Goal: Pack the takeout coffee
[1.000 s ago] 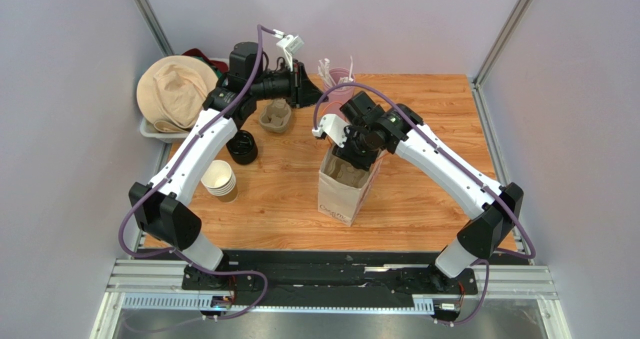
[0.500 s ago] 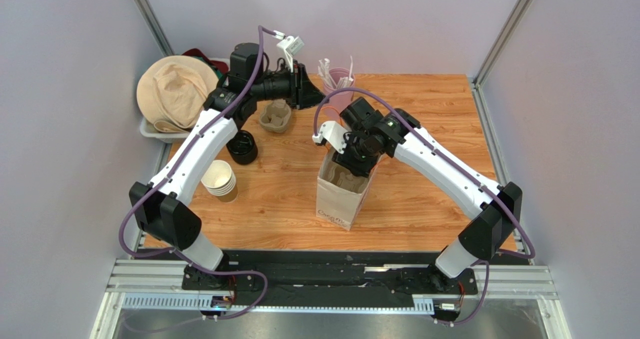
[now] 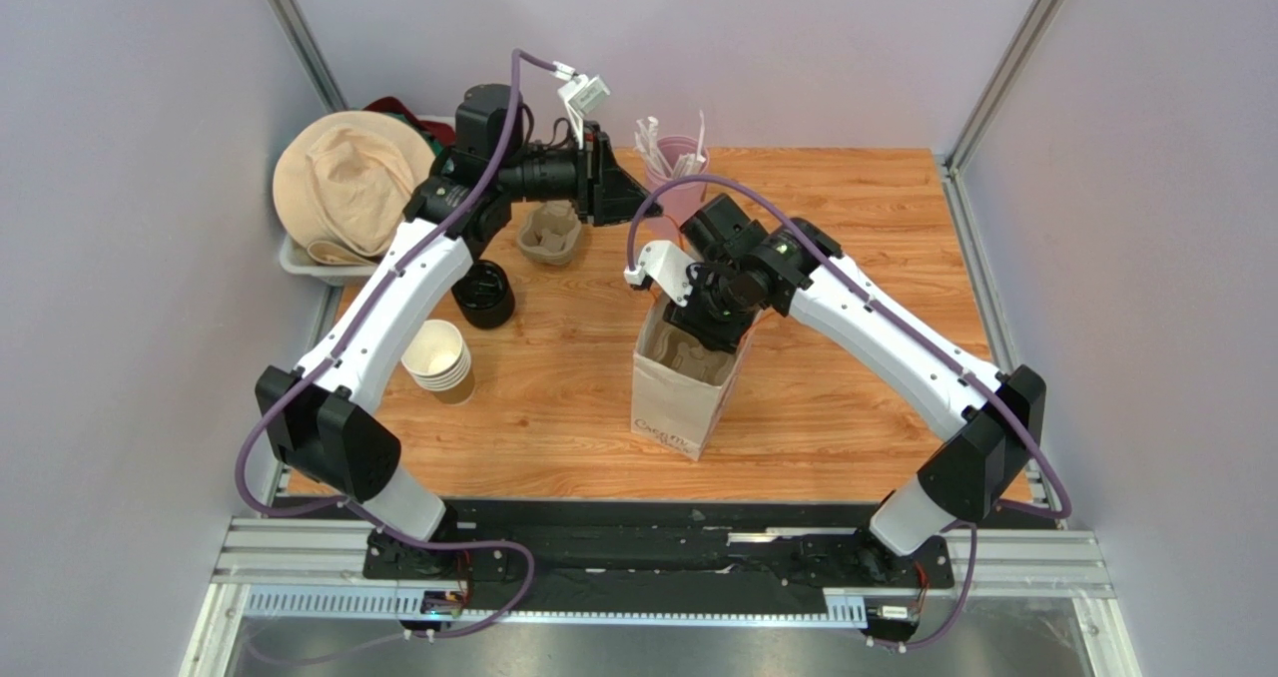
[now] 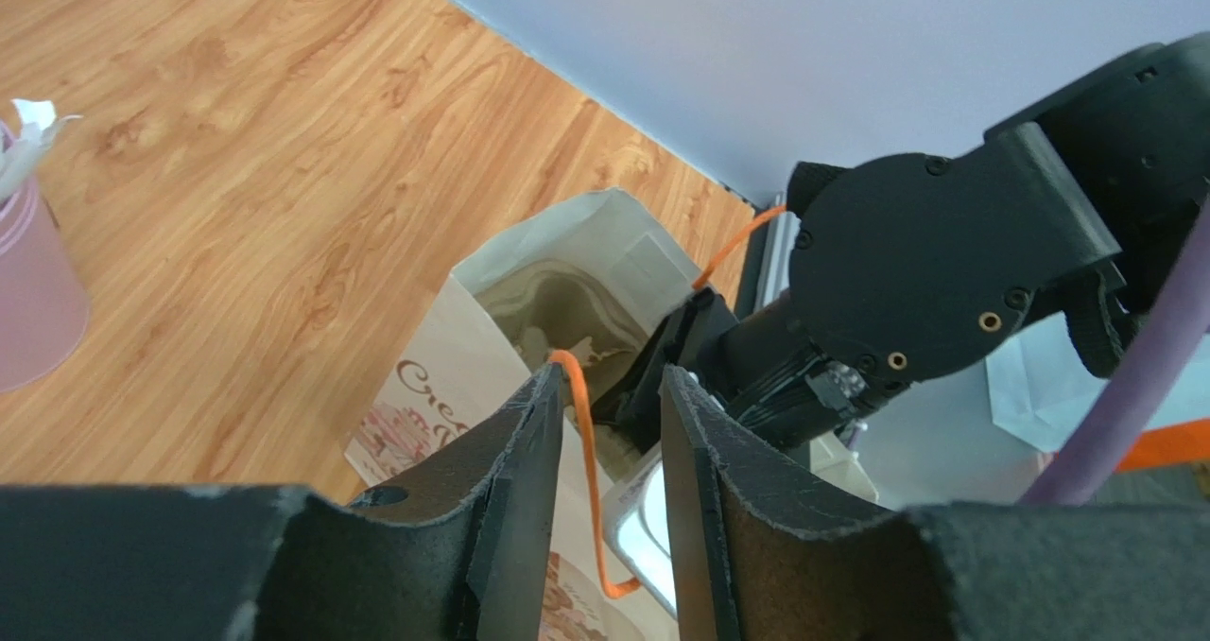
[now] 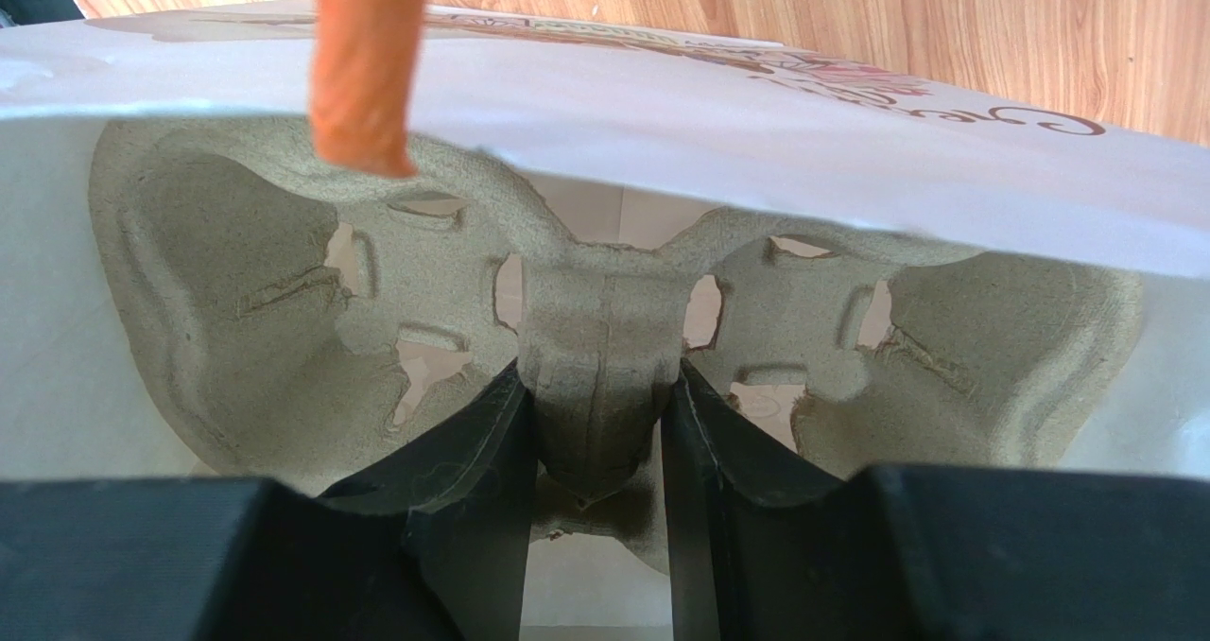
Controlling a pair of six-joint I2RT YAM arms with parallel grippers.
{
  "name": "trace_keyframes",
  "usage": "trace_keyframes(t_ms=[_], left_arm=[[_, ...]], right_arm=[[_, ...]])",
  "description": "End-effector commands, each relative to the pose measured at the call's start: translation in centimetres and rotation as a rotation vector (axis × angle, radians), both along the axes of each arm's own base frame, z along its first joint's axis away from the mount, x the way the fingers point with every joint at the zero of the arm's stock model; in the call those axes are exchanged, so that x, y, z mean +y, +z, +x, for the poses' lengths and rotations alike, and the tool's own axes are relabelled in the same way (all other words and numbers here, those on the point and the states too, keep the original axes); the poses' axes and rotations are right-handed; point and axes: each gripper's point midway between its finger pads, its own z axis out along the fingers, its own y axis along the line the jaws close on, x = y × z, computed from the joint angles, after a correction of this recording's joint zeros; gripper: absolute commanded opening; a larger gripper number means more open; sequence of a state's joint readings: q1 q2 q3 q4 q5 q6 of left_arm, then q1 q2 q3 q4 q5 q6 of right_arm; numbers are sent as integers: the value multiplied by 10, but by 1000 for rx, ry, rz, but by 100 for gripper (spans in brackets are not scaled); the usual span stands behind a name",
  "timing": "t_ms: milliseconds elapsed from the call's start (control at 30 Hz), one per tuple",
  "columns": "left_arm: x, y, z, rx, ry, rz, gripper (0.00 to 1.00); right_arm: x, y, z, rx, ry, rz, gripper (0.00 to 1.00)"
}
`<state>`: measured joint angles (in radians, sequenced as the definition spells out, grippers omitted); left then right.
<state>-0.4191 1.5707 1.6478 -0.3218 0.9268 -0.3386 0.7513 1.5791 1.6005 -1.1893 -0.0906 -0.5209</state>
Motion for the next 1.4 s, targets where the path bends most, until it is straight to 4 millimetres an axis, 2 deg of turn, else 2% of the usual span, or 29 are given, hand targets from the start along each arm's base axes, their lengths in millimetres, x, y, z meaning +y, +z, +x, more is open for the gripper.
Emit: trace_keyframes(t_ms=[0,333,433,467,700,733,967,1200,1367], left_arm=[[5,22,-20,-80,-59,-17,40],[9,7,-18,-92,-61,63,41],[9,5,-18,-93,-59,65,29],[9,5,-18,-93,-59,66,22],[9,-4,-10,-81,-36,89,14],[10,-6,-8,-81,-24,97,0],[24,-21,13,-83,128,184,0],[29,-32,20,-66,185,217,0],[30,-33,20,-68,187,217,0]], right_arm=[[3,17,4,-60,-1,54,30],[4,20,6,-69,-5,62,30],[4,19,6,-66,-5,60,30],[5,19,6,-67,-5,61,30],[4,22,5,-73,-5,66,30],[4,21,5,-71,-5,64,30],[7,11,1,-43,7,69,29],[10,1,1,-16,11,72,29],[12,-4,4,1,2,82,29]])
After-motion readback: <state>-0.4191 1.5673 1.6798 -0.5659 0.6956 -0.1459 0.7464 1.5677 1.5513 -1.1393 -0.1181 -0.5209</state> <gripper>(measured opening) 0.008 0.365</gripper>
